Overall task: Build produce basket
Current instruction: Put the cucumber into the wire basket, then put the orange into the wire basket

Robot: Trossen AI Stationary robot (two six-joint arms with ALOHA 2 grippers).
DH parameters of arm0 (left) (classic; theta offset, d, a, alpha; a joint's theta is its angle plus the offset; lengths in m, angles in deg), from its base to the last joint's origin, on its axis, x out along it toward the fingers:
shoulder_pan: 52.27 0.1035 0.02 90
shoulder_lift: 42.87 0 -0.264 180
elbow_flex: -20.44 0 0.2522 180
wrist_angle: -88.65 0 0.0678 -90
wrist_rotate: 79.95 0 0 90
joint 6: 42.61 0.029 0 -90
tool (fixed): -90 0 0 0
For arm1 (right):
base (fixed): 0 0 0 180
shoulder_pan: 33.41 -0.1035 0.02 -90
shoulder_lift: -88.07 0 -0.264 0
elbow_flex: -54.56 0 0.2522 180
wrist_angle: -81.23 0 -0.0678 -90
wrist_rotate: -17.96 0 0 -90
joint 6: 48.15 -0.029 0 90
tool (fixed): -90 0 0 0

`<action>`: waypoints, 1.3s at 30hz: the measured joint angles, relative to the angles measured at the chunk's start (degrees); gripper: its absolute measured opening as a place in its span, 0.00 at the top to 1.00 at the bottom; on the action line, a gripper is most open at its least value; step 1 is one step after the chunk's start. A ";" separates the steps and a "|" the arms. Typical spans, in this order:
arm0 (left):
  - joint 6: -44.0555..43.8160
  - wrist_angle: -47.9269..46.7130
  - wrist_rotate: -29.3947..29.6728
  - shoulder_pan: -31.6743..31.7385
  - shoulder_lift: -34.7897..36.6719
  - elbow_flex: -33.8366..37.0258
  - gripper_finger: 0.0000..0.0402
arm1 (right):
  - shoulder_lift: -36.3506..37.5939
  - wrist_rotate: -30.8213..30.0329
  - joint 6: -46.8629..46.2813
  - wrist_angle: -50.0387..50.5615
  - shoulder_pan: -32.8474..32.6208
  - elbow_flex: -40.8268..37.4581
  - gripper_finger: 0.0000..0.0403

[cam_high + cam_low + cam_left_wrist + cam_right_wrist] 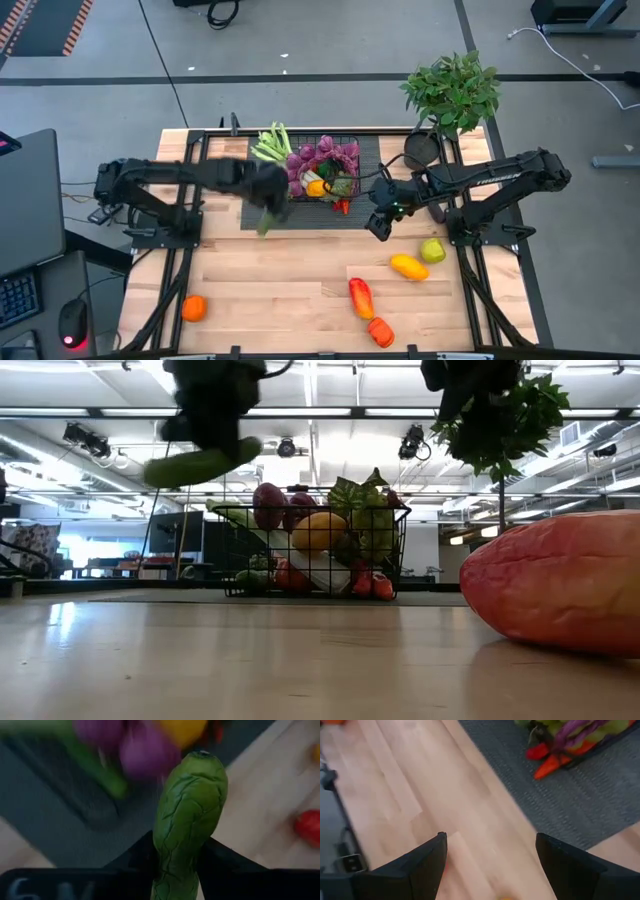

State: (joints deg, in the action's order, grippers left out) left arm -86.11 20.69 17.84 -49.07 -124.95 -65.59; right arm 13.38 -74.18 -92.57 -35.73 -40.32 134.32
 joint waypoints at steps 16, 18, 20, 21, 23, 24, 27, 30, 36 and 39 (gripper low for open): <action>26.91 12.34 -1.37 23.80 -1.37 -4.87 0.60 | 2.33 -5.50 -15.51 -0.70 -4.41 0.00 0.24; 24.63 13.32 -3.51 24.40 -2.49 -4.90 0.55 | 2.31 -5.50 -17.46 -0.77 -4.68 0.00 0.24; 22.07 12.70 -5.03 24.58 -4.08 -4.89 0.50 | 2.31 -5.50 -19.42 -0.79 -5.04 0.00 0.24; 20.20 12.38 -5.39 24.54 -4.74 -4.87 0.47 | 2.31 -5.50 -20.29 -0.85 -5.17 0.00 0.24; 16.15 12.18 -5.57 24.54 -5.93 -4.87 0.42 | 2.31 -5.58 -21.74 -0.85 -5.54 0.00 0.24; 14.05 12.30 -5.99 24.54 -6.35 -4.87 0.40 | 2.31 -5.61 -22.02 -0.93 -5.60 0.00 0.24; 10.64 13.16 -7.20 24.46 -7.19 -4.87 0.34 | 2.31 -5.66 -21.90 -0.87 -5.61 0.00 0.24; 9.20 13.86 -8.18 23.72 -7.58 -4.87 0.30 | 2.28 -5.70 -20.20 -0.80 -5.18 0.00 0.24; 6.35 14.16 -10.50 21.85 -8.16 -4.83 0.26 | 2.28 -5.06 -18.62 -0.79 -4.47 0.00 0.24; 6.18 14.07 -10.59 22.29 -7.20 -5.76 0.26 | 2.28 -5.09 -18.23 -0.75 -4.49 0.00 0.24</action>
State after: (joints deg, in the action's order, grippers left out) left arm -79.94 34.76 7.26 -26.77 -132.15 -71.36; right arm 15.66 -79.26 -110.79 -36.48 -44.81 134.32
